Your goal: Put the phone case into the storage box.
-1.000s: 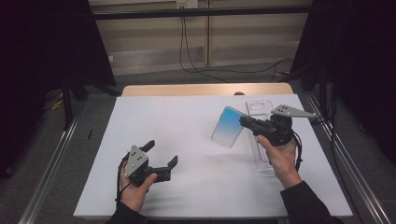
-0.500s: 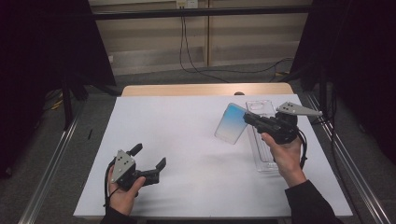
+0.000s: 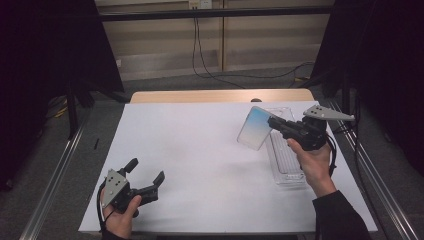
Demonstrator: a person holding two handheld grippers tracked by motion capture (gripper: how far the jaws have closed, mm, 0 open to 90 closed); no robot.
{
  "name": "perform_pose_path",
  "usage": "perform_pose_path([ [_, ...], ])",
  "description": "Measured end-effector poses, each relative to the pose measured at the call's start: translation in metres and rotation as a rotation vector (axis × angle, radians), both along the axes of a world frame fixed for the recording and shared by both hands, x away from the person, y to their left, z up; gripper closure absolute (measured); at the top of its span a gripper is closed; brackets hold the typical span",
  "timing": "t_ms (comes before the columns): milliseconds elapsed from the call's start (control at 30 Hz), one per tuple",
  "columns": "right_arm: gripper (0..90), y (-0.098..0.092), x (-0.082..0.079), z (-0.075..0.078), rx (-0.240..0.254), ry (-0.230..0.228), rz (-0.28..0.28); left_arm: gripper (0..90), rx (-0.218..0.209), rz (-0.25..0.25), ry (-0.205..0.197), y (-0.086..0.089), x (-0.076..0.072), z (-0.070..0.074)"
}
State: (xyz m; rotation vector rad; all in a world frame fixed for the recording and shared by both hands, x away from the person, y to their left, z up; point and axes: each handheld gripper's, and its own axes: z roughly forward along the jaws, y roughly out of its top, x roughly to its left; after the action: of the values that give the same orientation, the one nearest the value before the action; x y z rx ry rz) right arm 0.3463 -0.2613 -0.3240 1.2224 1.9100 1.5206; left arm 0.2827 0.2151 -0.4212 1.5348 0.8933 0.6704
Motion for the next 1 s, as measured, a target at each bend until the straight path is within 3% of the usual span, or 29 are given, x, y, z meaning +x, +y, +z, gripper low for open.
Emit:
perform_pose_path([
  [200, 82.1, -0.005, 0.003, 0.011, -0.007, -0.019, -0.004, 3.8, 0.043, -0.033, 0.010, -0.004, 0.000, -0.003],
  [567, 82.1, -0.018, 0.012, 0.036, -0.041, -0.053, -0.028, 4.3, 0.033, -0.023, 0.033, -0.001, 0.003, -0.007],
  [1000, 82.1, -0.037, 0.025, 0.045, -0.063, -0.044, -0.064, 4.2, 0.035, -0.034, 0.043, -0.003, 0.004, -0.009],
])
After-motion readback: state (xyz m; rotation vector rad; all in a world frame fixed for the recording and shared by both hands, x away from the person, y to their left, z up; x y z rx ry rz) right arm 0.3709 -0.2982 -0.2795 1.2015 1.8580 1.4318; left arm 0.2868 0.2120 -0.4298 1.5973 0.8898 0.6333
